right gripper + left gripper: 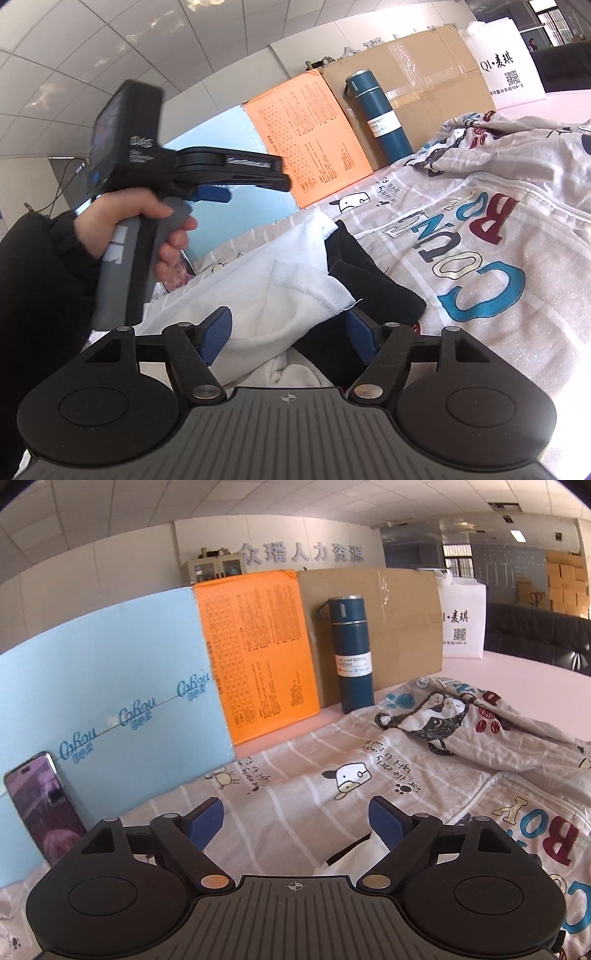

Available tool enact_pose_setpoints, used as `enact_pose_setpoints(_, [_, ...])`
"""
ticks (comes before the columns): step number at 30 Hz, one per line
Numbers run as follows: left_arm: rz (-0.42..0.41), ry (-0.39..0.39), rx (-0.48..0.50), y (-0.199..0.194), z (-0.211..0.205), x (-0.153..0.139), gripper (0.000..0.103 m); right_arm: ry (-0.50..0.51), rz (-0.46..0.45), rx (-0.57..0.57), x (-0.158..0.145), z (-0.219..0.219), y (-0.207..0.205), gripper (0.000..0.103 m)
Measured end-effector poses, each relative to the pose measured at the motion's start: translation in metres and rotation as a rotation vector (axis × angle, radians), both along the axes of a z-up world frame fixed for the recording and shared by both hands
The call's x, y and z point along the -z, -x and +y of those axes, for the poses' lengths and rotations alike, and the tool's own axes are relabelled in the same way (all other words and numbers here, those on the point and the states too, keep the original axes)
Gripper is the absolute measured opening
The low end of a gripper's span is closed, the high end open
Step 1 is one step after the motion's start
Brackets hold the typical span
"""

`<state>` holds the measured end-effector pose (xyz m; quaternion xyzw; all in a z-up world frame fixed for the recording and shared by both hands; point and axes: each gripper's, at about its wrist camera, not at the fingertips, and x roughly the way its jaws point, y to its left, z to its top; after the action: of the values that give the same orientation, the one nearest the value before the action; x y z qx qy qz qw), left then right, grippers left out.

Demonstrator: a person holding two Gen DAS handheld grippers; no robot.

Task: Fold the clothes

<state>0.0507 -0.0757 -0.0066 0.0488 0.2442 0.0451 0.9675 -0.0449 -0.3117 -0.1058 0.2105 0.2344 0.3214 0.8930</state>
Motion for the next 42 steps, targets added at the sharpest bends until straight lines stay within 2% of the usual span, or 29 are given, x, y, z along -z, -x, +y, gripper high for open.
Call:
enact_pose_setpoints(2, [-0.028,0.097,-0.037,0.027,0.029,0.0,0.092,-0.054,0.057,0.004,-0.001,-0.005,-0.008,0.065])
enact_pose_setpoints(5, [-0.054,0.237,-0.084,0.06,0.063,0.013,0.095,-0.08,0.105,0.028,-0.001,-0.009,-0.016,0.062])
enact_pose_setpoints(10, [-0.03,0.381,-0.067,0.082,0.085,0.036,0.095,-0.076,0.147,0.061,-0.002,-0.011,-0.026,0.018])
enact_pose_setpoints(13, [-0.011,0.458,-0.047,0.093,0.096,0.049,0.095,-0.069,0.091,0.085,-0.012,-0.017,-0.022,0.009])
enact_pose_setpoints(15, [0.001,0.509,-0.033,0.1,0.103,0.058,0.095,-0.022,0.047,0.131,-0.02,-0.022,-0.014,0.006])
enact_pose_setpoints(18, [0.017,0.579,-0.008,0.109,0.112,0.07,0.095,0.074,0.068,0.199,-0.018,-0.025,-0.006,0.004])
enact_pose_setpoints(20, [0.014,0.58,0.017,0.112,0.109,0.074,0.095,0.119,0.088,0.239,-0.014,-0.029,-0.003,0.004])
enact_pose_setpoints(23, [0.013,0.577,0.026,0.115,0.105,0.079,0.096,0.121,0.088,0.283,-0.018,-0.037,-0.003,0.008])
enact_pose_setpoints(24, [0.012,0.581,0.036,0.115,0.104,0.079,0.096,0.116,0.079,0.29,-0.024,-0.037,-0.006,0.024])
enact_pose_setpoints(25, [0.012,0.577,0.042,0.115,0.103,0.08,0.096,0.106,0.066,0.292,-0.033,-0.037,-0.011,0.046])
enact_pose_setpoints(26, [0.013,0.569,0.044,0.114,0.101,0.081,0.096,0.104,0.052,0.278,-0.041,-0.034,-0.018,0.051])
enact_pose_setpoints(28, [0.022,0.555,0.049,0.113,0.099,0.083,0.096,0.128,0.035,0.215,-0.057,-0.019,-0.037,0.051])
enact_pose_setpoints(32, [0.028,0.555,0.058,0.113,0.1,0.085,0.097,0.206,0.094,0.078,-0.073,0.03,-0.098,0.053])
enact_pose_setpoints(35, [0.03,0.563,0.063,0.112,0.101,0.086,0.098,0.264,0.16,0.017,-0.066,0.064,-0.138,0.053])
enact_pose_setpoints(39, [0.03,0.585,0.074,0.111,0.104,0.088,0.099,0.316,0.218,0.014,-0.046,0.085,-0.157,0.051])
enact_pose_setpoints(41, [0.029,0.597,0.078,0.111,0.105,0.089,0.1,0.316,0.217,-0.007,-0.042,0.087,-0.156,0.038])
enact_pose_setpoints(42, [0.028,0.602,0.08,0.11,0.106,0.089,0.1,0.322,0.199,-0.015,-0.042,0.087,-0.153,0.025])
